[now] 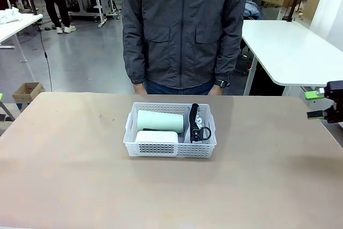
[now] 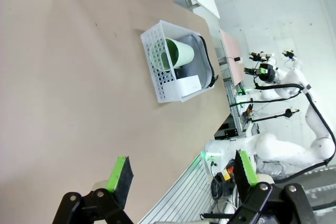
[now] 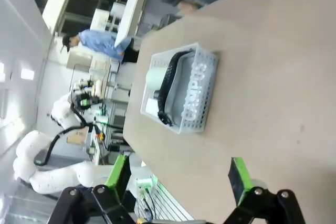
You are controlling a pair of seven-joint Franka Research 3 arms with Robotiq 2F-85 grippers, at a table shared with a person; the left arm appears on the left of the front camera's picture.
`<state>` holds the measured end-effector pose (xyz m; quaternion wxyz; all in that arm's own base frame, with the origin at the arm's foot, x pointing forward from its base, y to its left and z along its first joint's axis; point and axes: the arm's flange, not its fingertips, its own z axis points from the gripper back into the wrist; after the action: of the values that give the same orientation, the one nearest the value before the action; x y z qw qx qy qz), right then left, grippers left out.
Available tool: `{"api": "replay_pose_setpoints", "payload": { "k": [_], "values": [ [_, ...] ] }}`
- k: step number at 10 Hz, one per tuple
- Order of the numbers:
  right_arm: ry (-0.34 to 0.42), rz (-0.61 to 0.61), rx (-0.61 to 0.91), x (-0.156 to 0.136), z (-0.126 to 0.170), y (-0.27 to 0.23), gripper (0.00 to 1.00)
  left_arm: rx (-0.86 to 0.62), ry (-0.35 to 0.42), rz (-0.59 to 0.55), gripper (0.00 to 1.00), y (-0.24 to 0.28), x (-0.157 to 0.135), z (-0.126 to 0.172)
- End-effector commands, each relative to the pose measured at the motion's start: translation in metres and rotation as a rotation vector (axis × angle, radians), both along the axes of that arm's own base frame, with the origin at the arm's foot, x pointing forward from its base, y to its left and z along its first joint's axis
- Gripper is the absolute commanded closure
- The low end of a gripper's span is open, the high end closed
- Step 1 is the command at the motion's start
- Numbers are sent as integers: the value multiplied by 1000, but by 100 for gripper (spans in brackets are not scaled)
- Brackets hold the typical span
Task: Efficiently arrange items inside the basket to fit them all.
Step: Pick up the Reusable plastic cup and place it inside the Organizing basket.
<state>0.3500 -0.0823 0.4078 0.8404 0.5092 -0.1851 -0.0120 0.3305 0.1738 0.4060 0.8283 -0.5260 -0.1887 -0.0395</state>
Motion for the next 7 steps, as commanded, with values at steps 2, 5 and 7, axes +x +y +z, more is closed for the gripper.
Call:
{"api": "replay_pose_setpoints", "payload": {
  "k": [2, 5, 7],
  "values": [
    [-20, 49, -21, -6, 11, 2, 0, -7, 7, -3, 0, -1, -3, 3],
    [-20, 49, -21, -6, 11, 2, 0, -7, 7, -3, 0, -1, -3, 3],
    [-20, 49, -21, -6, 11, 2, 0, -7, 7, -3, 0, -1, -3, 3]
  ]
}}
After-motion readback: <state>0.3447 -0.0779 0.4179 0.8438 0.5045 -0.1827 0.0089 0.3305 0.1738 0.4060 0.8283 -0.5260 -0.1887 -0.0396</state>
